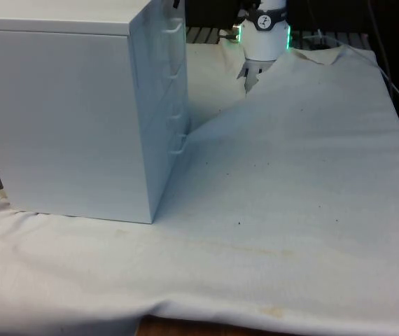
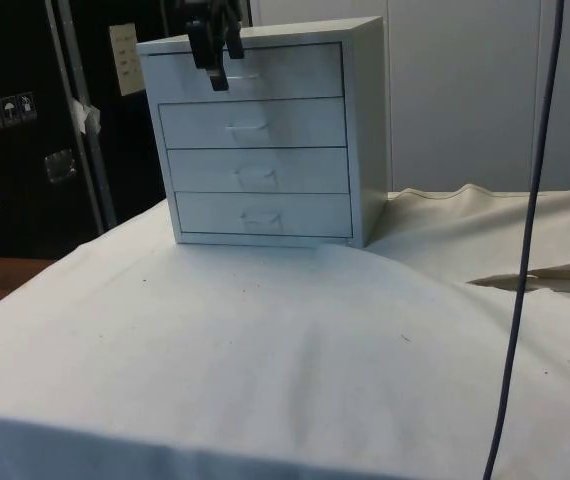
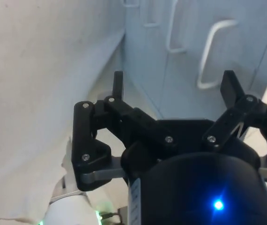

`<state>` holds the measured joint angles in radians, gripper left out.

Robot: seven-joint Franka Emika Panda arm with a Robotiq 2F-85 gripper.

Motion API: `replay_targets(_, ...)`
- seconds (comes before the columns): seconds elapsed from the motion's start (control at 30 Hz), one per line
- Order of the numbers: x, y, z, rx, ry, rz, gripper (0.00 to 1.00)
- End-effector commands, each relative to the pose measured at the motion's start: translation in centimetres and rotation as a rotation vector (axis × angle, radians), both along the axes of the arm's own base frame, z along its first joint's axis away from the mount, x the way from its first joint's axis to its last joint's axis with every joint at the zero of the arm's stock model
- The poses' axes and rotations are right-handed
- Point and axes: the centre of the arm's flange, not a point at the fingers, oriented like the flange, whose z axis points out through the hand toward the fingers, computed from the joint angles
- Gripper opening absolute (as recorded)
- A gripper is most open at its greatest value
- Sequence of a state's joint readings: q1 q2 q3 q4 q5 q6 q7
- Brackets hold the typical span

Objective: Open the drawer, then close it.

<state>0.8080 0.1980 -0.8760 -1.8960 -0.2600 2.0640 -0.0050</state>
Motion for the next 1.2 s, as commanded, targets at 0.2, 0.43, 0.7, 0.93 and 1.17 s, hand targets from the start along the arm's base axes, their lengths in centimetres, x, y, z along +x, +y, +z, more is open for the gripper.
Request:
replay_targets(0.2, 0.2, -0.4, -0.6, -0.048, -0.018, -0.01, 1.0)
replay_targets(0.43, 0.4, -0.4, -1.5, -0.086, -0.026, -0.022, 1.0)
replay_targets(0.7, 0.7, -0.2, -3.1, -0.119, -0.047, -0.04, 1.0)
replay_targets(0.93, 0.8, 0.0, -3.5, -0.135, -0.053, -0.05, 0.81)
replay_targets(1.17, 0.8, -0.2, -4.0, -0.148, -0.075, -0.045, 0.43)
